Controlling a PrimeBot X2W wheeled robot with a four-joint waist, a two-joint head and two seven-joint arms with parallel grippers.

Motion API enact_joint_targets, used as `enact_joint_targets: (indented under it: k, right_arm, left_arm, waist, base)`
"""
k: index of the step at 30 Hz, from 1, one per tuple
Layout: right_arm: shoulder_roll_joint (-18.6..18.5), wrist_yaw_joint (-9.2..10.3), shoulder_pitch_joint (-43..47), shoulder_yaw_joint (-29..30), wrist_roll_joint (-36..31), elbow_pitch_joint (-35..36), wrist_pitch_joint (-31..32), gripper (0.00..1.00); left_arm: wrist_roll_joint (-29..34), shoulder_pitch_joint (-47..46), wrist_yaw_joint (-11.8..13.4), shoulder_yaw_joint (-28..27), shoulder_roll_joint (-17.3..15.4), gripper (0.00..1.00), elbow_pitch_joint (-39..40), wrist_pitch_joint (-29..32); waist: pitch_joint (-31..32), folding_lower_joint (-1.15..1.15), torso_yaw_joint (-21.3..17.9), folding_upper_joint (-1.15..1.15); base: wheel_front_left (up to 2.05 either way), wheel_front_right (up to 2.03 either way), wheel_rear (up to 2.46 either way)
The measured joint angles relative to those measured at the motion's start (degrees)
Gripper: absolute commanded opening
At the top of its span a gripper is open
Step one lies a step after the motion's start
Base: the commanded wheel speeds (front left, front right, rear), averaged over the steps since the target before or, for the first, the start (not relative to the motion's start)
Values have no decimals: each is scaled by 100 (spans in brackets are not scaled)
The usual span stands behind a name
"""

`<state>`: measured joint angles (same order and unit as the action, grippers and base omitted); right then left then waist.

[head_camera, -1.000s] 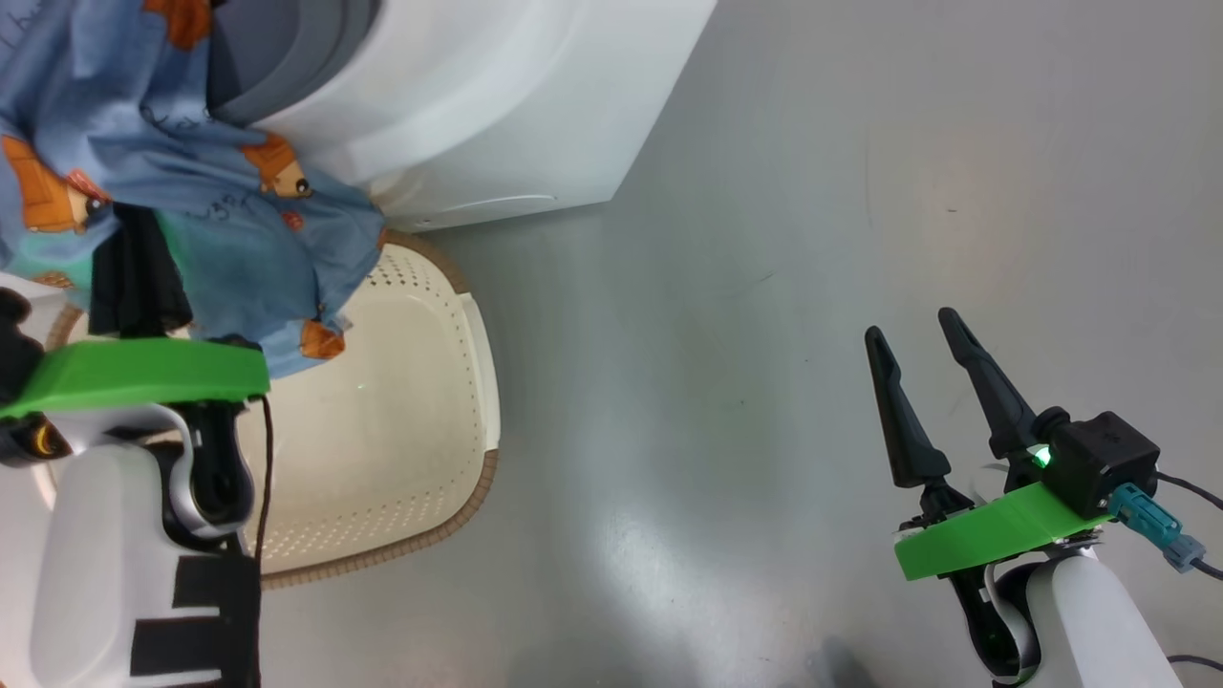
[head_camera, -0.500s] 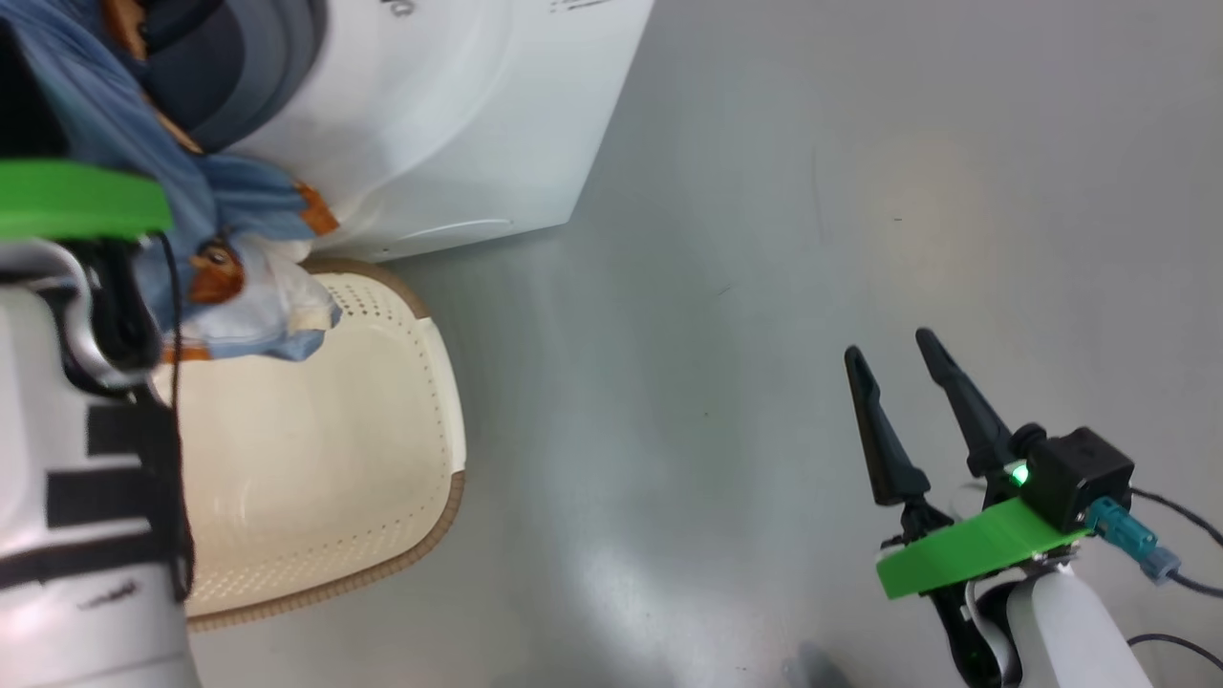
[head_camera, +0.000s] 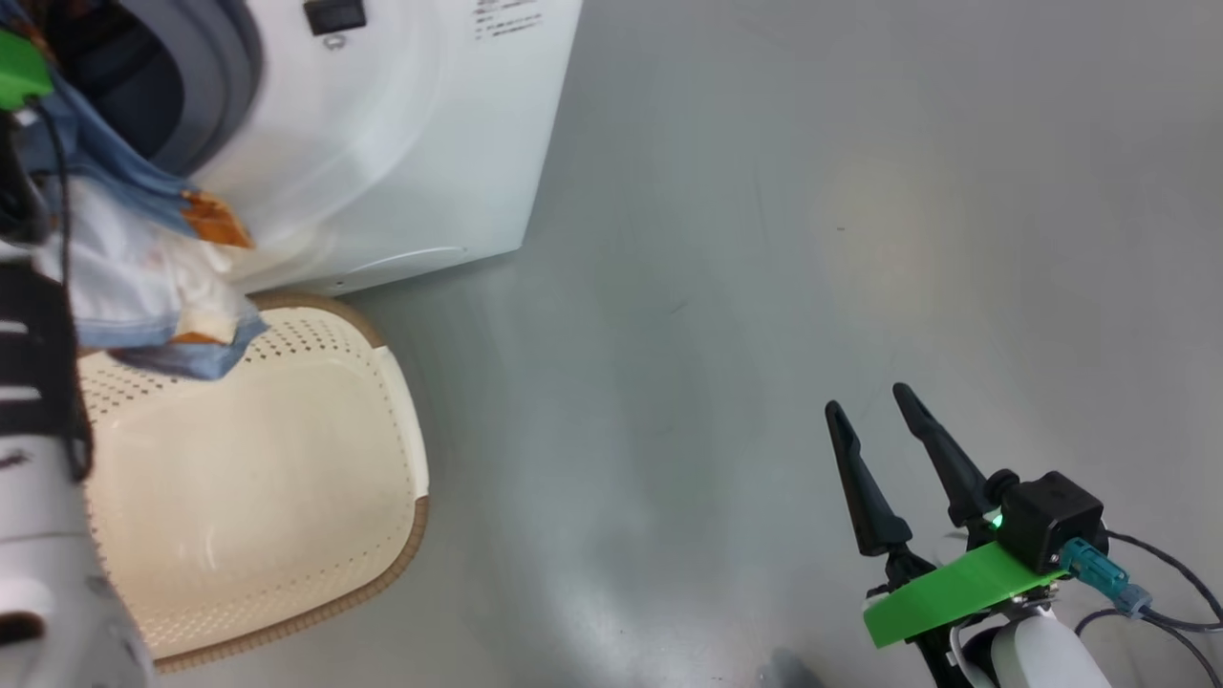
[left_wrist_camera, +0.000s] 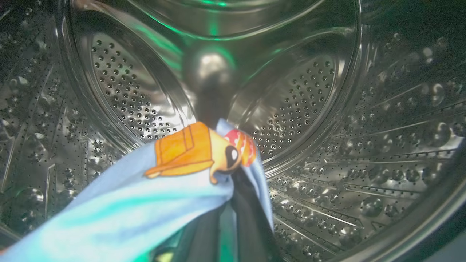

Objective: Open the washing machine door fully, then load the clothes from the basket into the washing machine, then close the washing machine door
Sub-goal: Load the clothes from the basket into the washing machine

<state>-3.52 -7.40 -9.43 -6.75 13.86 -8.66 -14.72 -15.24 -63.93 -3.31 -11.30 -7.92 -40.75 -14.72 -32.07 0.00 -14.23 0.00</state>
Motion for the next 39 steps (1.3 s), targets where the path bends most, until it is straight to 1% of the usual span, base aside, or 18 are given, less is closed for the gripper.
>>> enact_joint_targets:
  k: [3, 8, 13, 16, 19, 21, 23, 27, 31, 34, 36, 39]
  right_arm:
    - [-3, 0, 21, -13, 0, -20, 0, 100]
    - [-24, 0, 241, -54, 0, -30, 0, 100]
    - [-53, 0, 382, -118, -1, 7, 0, 100]
    - [-73, 0, 475, -109, -1, 59, 0, 100]
    - [-74, 0, 606, -97, -1, 68, 0, 100]
    - [-71, 0, 619, -88, -1, 85, 0, 100]
    - [-64, 0, 618, -81, 0, 130, 0, 100]
    - [-41, 0, 618, -87, 0, 200, 0, 100]
    - [-33, 0, 612, -102, 0, 235, 0, 100]
    - [-27, 0, 611, -126, 0, 226, 0, 100]
    - [-26, 0, 611, -131, 0, 220, 0, 100]
    - [-25, 0, 611, -129, 0, 209, 0, 100]
  left_arm:
    - [93, -226, 3, 30, -167, 0, -470, 1]
    - [159, -612, 4, 87, -312, 0, -1165, 1]
    - [190, -1059, -5, 58, -528, 0, -1605, 1]
    - [132, -1338, -5, -55, -581, 0, -1760, 1]
    - [124, -1501, -24, -82, -602, 0, -1780, 1]
    - [124, -1557, -57, -114, -614, 0, -1649, 1]
    - [134, -1611, -107, -129, -628, 0, -1403, 1]
    - [144, -1636, -107, -323, -627, 0, -743, 0]
    - [352, -1606, -104, -431, -567, 0, -291, -2]
    - [525, -1449, -104, -374, -536, 0, -492, -1]
    - [654, -1361, -65, -347, -549, 0, -777, -1]
    - [884, -1356, 3, -140, -588, 0, -1252, 0]
  waist:
    - [20, 0, -78, 0]
    - [45, 0, -200, 0]
    - [19, 0, -336, 0]
    - [-37, 0, -395, 0]
    - [-105, 0, -439, 0]
    - [-156, 0, -462, 0]
    - [-207, 0, -477, 0]
    - [-296, 0, -495, 0]
    - [-370, 0, -492, 0]
    - [-362, 0, -489, 0]
    - [-335, 0, -493, 0]
    - [-283, 0, -491, 0]
  base:
    - [0, 0, 0]
    - [0, 0, 0]
    - [0, 0, 0]
    - [0, 0, 0]
    - [0, 0, 0]
    - [0, 0, 0]
    - [0, 0, 0]
    - [0, 0, 0]
    - [0, 0, 0]
    - [0, 0, 0]
    - [0, 0, 0]
    - [0, 0, 0]
